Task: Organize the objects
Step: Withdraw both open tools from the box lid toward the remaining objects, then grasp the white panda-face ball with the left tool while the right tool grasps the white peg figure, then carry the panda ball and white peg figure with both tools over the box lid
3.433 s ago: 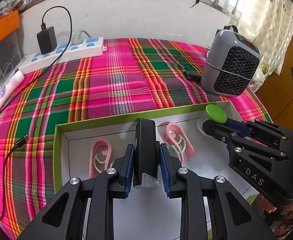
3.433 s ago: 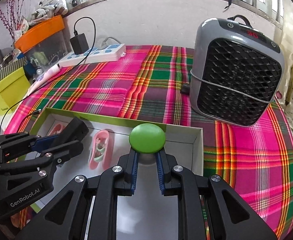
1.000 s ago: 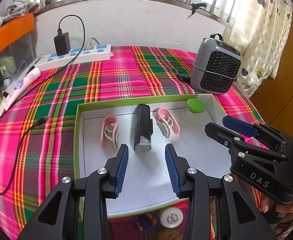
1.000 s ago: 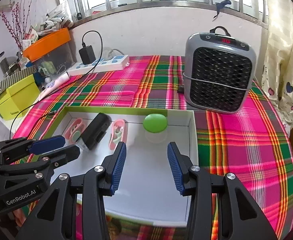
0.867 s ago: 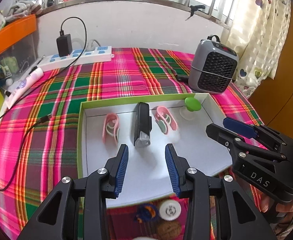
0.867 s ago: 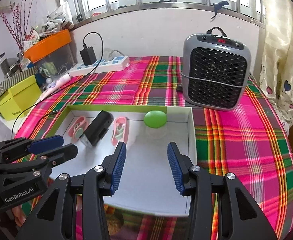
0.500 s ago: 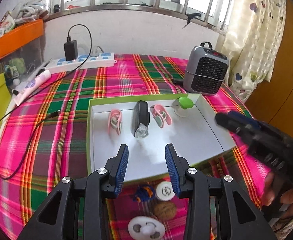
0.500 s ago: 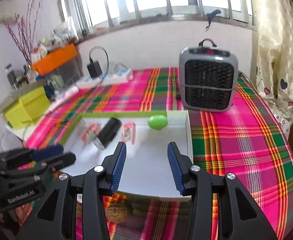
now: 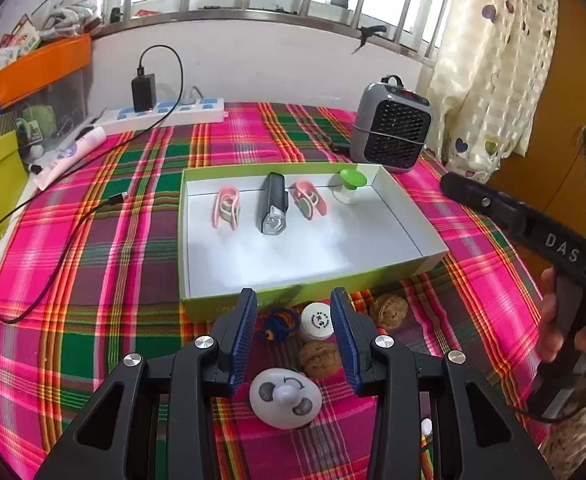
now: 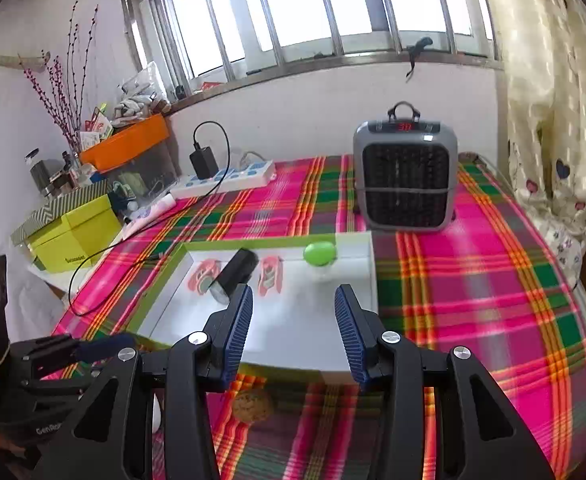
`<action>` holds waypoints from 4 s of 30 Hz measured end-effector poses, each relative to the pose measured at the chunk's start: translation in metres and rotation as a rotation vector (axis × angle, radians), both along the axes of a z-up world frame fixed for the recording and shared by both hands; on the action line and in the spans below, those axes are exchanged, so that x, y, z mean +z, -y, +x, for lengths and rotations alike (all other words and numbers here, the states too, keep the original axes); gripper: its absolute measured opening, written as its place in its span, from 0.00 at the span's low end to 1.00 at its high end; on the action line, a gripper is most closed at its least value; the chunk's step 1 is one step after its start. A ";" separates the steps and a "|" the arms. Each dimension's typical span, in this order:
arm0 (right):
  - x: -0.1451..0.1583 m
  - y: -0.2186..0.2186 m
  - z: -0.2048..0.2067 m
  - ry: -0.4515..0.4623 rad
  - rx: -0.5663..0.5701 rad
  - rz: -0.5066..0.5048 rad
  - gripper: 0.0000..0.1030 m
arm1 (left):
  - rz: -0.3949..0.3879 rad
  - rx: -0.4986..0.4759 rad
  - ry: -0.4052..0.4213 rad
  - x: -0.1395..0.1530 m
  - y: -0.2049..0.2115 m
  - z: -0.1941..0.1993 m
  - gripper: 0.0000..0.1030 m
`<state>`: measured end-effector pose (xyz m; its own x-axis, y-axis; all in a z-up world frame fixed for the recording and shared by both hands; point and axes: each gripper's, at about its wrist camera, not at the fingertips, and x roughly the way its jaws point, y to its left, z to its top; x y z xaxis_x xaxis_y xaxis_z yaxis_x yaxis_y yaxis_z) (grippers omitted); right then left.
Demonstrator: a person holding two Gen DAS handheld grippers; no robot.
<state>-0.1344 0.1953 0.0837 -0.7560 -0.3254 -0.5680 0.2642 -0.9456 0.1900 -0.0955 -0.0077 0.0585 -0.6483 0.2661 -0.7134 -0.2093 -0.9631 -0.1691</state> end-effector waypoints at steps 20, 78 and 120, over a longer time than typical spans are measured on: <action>-0.035 0.009 0.069 0.093 0.149 0.047 0.43 | 0.029 0.052 0.013 -0.010 0.024 0.036 0.35; -0.078 0.073 0.102 0.168 0.343 0.272 0.25 | 0.114 0.028 0.083 -0.041 0.031 0.042 0.43; -0.072 0.055 0.087 0.150 0.281 0.236 0.25 | 0.102 0.020 0.101 -0.049 0.017 0.025 0.42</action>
